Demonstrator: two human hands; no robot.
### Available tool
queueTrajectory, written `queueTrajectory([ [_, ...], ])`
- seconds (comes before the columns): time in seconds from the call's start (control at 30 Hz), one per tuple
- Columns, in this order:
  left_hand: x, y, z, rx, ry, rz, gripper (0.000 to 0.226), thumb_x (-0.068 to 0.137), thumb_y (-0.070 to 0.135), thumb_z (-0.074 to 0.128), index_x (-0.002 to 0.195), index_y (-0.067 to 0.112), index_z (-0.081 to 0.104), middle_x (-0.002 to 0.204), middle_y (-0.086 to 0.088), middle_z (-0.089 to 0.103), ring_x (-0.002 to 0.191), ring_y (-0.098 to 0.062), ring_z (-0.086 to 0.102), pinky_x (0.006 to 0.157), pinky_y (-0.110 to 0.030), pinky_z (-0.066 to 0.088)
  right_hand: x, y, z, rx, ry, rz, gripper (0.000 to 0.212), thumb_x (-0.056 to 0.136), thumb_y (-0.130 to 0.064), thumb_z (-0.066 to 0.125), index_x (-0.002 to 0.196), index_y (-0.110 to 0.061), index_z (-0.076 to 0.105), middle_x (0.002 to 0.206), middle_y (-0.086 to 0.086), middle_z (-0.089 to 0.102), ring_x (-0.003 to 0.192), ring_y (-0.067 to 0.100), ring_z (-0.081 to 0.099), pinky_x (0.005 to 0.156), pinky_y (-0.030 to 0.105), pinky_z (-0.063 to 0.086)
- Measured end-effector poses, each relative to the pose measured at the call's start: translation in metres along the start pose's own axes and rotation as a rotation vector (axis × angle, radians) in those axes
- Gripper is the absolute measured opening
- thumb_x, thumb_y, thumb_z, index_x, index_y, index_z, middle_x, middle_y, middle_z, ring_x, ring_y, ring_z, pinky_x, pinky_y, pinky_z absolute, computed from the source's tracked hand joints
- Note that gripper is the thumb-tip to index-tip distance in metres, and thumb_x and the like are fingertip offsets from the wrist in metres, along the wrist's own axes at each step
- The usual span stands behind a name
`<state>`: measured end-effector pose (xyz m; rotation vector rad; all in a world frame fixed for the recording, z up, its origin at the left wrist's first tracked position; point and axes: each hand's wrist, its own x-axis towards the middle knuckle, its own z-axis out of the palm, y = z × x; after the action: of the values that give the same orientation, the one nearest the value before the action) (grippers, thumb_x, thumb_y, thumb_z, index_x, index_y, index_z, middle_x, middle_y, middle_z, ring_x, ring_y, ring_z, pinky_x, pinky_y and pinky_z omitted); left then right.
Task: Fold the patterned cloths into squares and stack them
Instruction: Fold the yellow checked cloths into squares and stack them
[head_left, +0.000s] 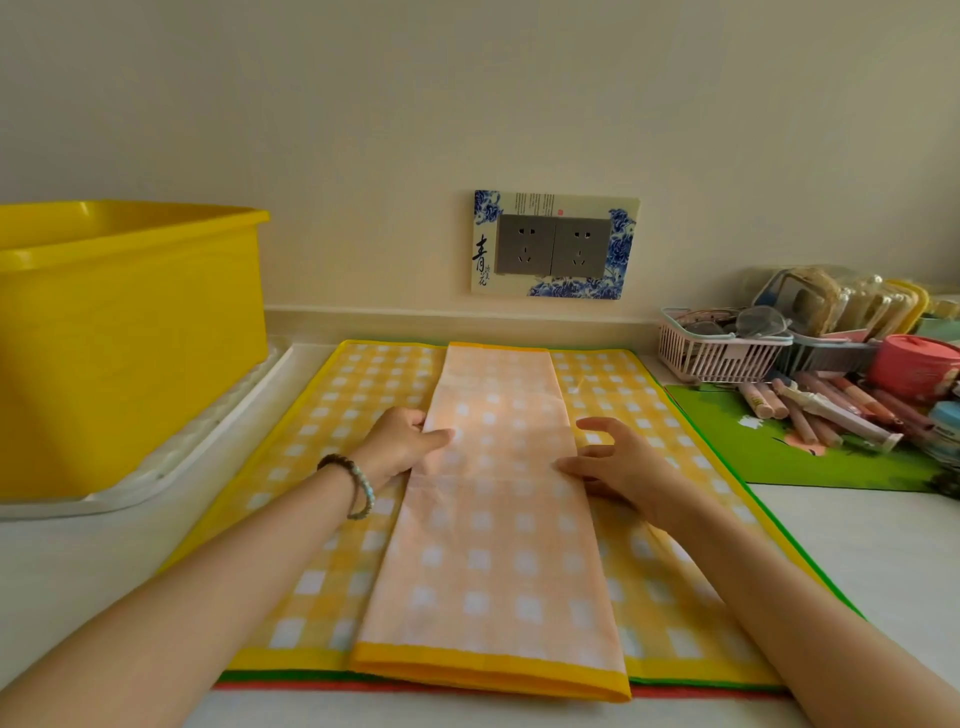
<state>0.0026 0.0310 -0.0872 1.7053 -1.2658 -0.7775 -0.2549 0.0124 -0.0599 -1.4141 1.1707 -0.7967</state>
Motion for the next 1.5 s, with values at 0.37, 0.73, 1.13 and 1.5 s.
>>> queueTrajectory([
  [0.37,-0.073,0.008,-0.046,0.554,-0.301,0.440,0.056,0.070,0.057,0.069,0.120,0.040,0.051,0.114,0.028,0.048,0.101,0.014,0.046,0.089,-0.009,0.035,-0.040,0.014,-0.029,-0.773,-0.071,-0.572,0.051,0.092,-0.008,0.054,0.122,-0.047,0.041,0.129,-0.013,0.050,0.112,0.007,0.056,0.086,0.021,0.050],
  [0.73,-0.121,0.008,-0.056,0.977,-0.526,0.401,0.107,0.059,0.081,0.046,0.149,0.037,0.007,0.152,0.026,0.001,0.140,0.001,-0.007,0.111,-0.023,-0.012,-0.054,0.018,-0.039,-1.426,-0.268,-1.116,0.045,0.094,-0.027,0.040,0.139,-0.025,0.045,0.138,-0.006,0.052,0.117,0.011,0.058,0.093,0.024,0.048],
  [1.13,-0.124,0.009,-0.060,0.928,-0.591,0.312,0.110,0.058,0.084,0.044,0.148,0.039,0.000,0.151,0.026,-0.005,0.139,0.002,-0.015,0.114,-0.028,-0.011,-0.054,0.018,-0.027,-1.196,-0.230,-0.951,0.041,0.087,-0.020,0.056,0.125,-0.036,0.058,0.123,-0.014,0.063,0.107,0.007,0.062,0.089,0.017,0.046],
  [1.5,-0.083,0.001,-0.057,0.234,-0.283,0.264,0.023,0.079,0.028,0.071,0.097,0.035,0.060,0.094,0.012,0.070,0.097,0.006,0.061,0.095,-0.023,0.042,-0.028,0.005,-0.014,-0.557,-0.060,-0.468,0.025,0.093,-0.012,0.053,0.078,-0.027,0.065,0.065,-0.011,0.066,0.059,-0.003,0.061,0.062,0.025,0.051],
])
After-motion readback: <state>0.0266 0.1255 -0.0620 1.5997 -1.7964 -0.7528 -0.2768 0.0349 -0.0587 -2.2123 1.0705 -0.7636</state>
